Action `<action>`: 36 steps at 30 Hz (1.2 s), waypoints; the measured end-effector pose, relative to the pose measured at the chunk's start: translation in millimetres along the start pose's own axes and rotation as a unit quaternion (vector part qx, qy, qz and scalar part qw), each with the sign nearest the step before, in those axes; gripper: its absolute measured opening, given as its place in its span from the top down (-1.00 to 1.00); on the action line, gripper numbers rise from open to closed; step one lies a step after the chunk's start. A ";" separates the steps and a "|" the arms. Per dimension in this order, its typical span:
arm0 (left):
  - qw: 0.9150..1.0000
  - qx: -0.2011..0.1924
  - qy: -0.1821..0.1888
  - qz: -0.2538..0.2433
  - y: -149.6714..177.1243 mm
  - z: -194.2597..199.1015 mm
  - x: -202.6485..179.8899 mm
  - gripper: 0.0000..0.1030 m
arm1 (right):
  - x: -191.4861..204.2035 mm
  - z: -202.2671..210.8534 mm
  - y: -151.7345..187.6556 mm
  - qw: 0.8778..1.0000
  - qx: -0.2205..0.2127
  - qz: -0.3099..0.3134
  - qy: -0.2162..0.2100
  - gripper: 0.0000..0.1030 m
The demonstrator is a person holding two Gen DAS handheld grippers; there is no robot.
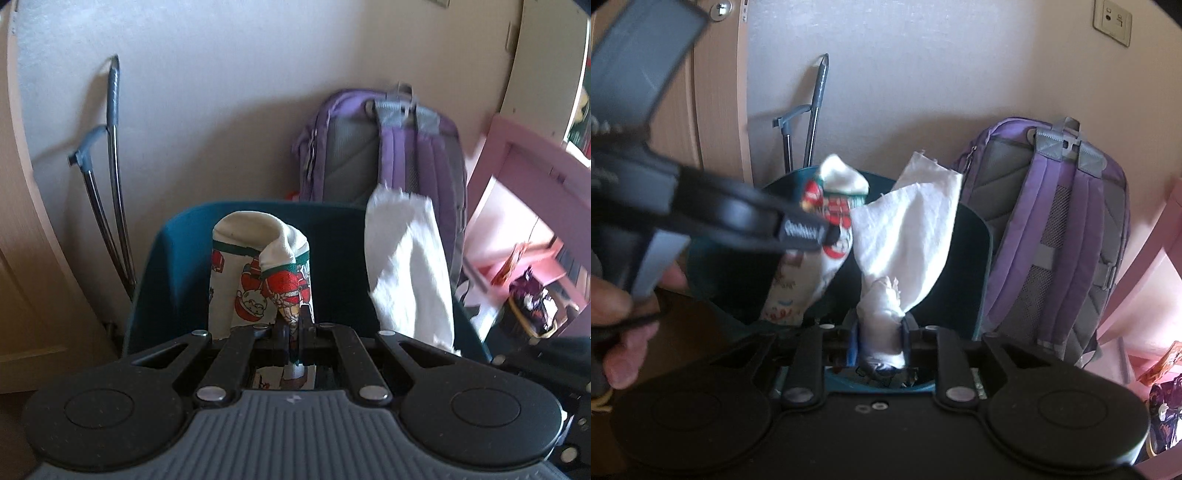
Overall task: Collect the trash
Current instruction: 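Open both tools to drop the cloth bag and tissue into the bin, then withdraw both tools from the bin and lower them toward the floor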
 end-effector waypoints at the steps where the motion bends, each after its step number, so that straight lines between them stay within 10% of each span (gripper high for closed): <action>1: 1.000 0.006 -0.002 0.002 2.3 -3.6 0.9 0.92 | 2.1 -1.1 0.2 1.000 0.004 0.001 -0.004 0.53; 14: 0.997 0.072 -0.005 0.022 23.9 -21.6 9.0 0.72 | -5.5 -2.5 0.5 1.000 0.008 -0.014 0.008 0.15; 21: 1.000 0.027 -0.009 0.010 15.5 10.7 5.3 -0.38 | -8.5 24.3 -1.3 0.999 -0.008 -0.032 0.006 -0.07; 36: 1.000 -0.008 0.002 -0.020 17.8 104.4 -22.7 -0.54 | -14.9 105.9 -1.5 0.998 -0.047 -0.047 0.000 -0.16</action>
Point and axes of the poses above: each gripper's, at about its wrist camera, not at the fingertips, and z roughly against the way its jaws point, x to its left, y to its underside, the point moved 10 cm from there along -z, roughly the way its jaws point, and after that the axes turned 4 degrees about -x, right-handed, at the moved point
